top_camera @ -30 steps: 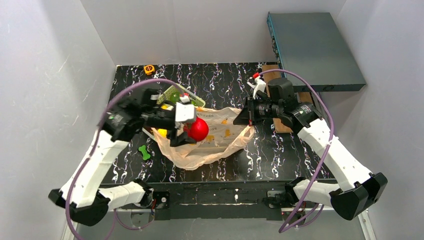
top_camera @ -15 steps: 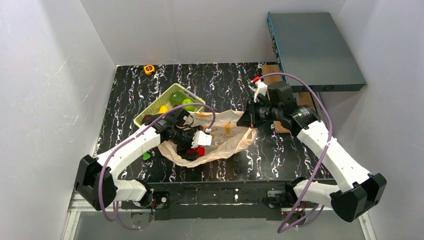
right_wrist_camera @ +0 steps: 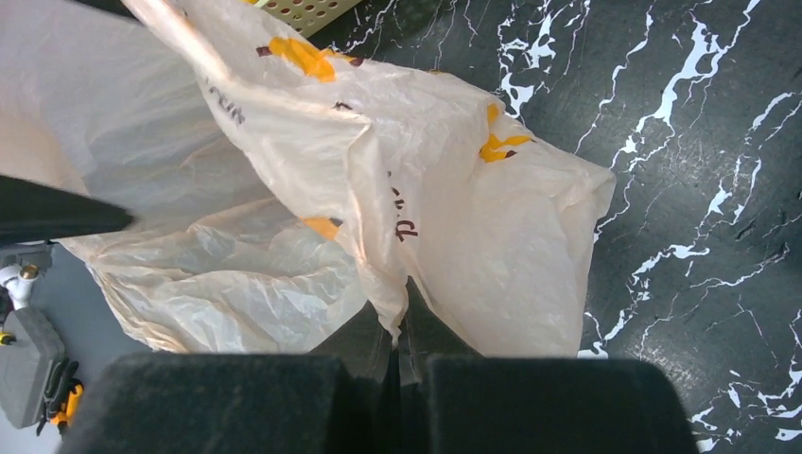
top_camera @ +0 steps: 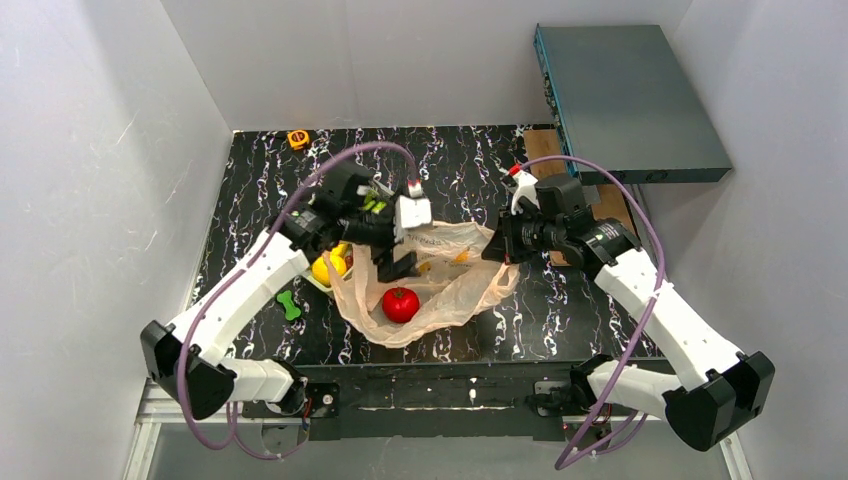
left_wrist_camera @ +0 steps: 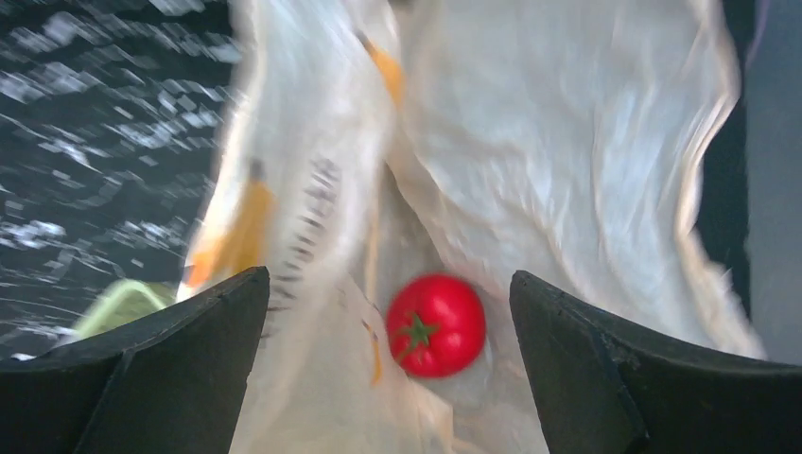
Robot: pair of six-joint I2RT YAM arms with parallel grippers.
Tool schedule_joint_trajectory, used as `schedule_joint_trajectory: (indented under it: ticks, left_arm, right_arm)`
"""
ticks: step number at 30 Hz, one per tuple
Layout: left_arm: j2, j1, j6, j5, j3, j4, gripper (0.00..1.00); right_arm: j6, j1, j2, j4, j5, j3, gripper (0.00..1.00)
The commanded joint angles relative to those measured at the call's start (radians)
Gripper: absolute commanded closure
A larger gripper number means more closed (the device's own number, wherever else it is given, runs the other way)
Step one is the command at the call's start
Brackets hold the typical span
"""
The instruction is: Place the fake fruits into the plastic bag and tie a complex knot
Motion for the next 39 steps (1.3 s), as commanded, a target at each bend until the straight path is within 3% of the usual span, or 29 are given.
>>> schedule_joint_trajectory:
  ticks: [1, 4, 7, 10, 13, 16, 19, 25, 33, 39]
  left_arm:
    - [-0.062, 0.059, -0.370, 0.079, 0.208, 0.082, 0.02]
    - [-0.031, 0.245, -0.545, 0.136, 0.288, 0.066, 0.02]
    - [0.012, 0.504, -0.597, 0.174, 0.295, -0.001, 0.02]
    - [0.049, 0.697, -0.444, 0.139, 0.275, -0.166, 0.02]
    - [0.068, 0.778, -0.209, 0.039, 0.205, -0.312, 0.02]
    - [0.106, 0.787, -0.037, -0.011, 0.129, -0.455, 0.02]
    - [0.149, 0.784, 0.012, -0.013, 0.073, -0.506, 0.02]
    - [0.205, 0.768, -0.039, -0.023, 0.006, -0.434, 0.02]
    - [0.274, 0.659, -0.080, -0.088, -0.030, -0.343, 0.02]
    - [0.348, 0.646, -0.115, -0.131, -0.009, -0.304, 0.11]
  right_arm:
    - [-0.006, -0.003, -0.038, -0.034, -0.004, 0.023, 0.99]
    - [-0.010, -0.004, -0.052, -0.042, -0.001, 0.016, 0.99]
    - [0.004, -0.005, -0.078, -0.037, 0.002, -0.007, 0.99]
    - [0.003, -0.007, -0.096, -0.045, 0.004, -0.009, 0.99]
    - [-0.001, -0.008, -0.101, -0.054, 0.010, 0.003, 0.99]
    - [0.004, -0.012, -0.102, -0.057, 0.003, 0.002, 0.99]
    - [0.015, -0.020, -0.103, -0.062, -0.013, -0.002, 0.99]
    - [0.033, -0.022, -0.095, -0.084, -0.041, 0.022, 0.99]
    - [0.103, -0.024, -0.082, -0.114, 0.015, 0.050, 0.99]
    - [0.118, -0.023, -0.079, -0.142, 0.033, 0.061, 0.99]
